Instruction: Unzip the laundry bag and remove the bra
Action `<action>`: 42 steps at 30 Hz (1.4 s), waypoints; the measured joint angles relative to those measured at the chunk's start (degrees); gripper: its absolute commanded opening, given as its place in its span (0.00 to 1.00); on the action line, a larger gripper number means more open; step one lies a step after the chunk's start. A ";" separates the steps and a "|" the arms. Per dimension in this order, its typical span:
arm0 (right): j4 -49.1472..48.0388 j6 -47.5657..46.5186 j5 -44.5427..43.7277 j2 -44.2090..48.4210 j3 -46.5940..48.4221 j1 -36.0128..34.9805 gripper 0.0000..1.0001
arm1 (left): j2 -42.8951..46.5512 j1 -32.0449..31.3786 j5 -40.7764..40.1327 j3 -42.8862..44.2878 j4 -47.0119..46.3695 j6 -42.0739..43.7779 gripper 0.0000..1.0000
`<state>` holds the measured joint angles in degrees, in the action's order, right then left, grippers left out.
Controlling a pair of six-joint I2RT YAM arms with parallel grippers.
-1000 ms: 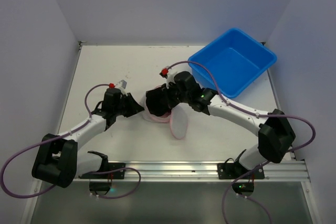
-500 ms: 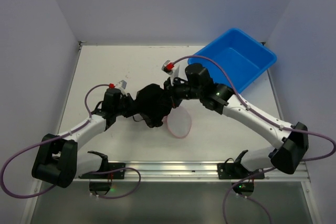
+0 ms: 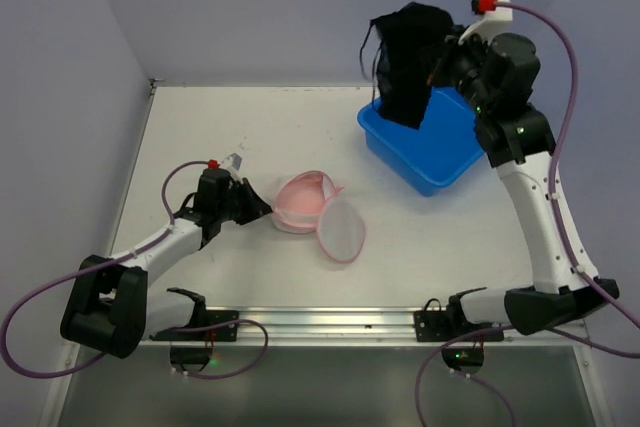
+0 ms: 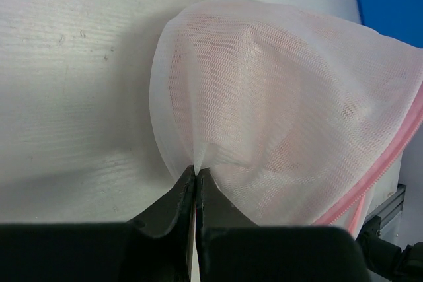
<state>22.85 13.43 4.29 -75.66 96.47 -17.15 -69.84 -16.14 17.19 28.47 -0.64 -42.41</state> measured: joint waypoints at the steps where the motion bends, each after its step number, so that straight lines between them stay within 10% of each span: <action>1: -0.17 0.00 -1.49 -1.66 1.84 2.73 0.00 | 0.00 0.02 0.15 0.00 0.00 0.00 0.04; 15: -0.28 9.88 -7.87 -41.92 10.45 24.20 0.03 | 0.00 0.00 1.68 0.00 0.00 -0.04 0.04; 21: 5.77 12.33 -6.88 -53.42 13.92 24.52 0.66 | -0.02 0.02 2.16 -0.44 -0.11 -0.04 0.03; 26: 7.17 10.82 -6.27 -46.88 10.49 23.39 0.88 | -0.09 0.02 2.62 -1.29 -0.17 -0.04 0.04; 31: 7.98 7.23 -5.86 -27.93 4.79 17.40 0.86 | -0.98 0.02 3.10 -1.36 -0.94 -0.02 0.04; 42: -2.40 4.55 1.84 -5.40 -18.58 -19.32 0.79 | -1.62 0.02 3.69 -1.38 -1.38 -0.02 0.04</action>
<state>20.45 17.98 6.13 -81.06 77.89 -36.47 -71.46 -16.12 20.88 27.09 -2.02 -42.44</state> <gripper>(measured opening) 0.791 0.038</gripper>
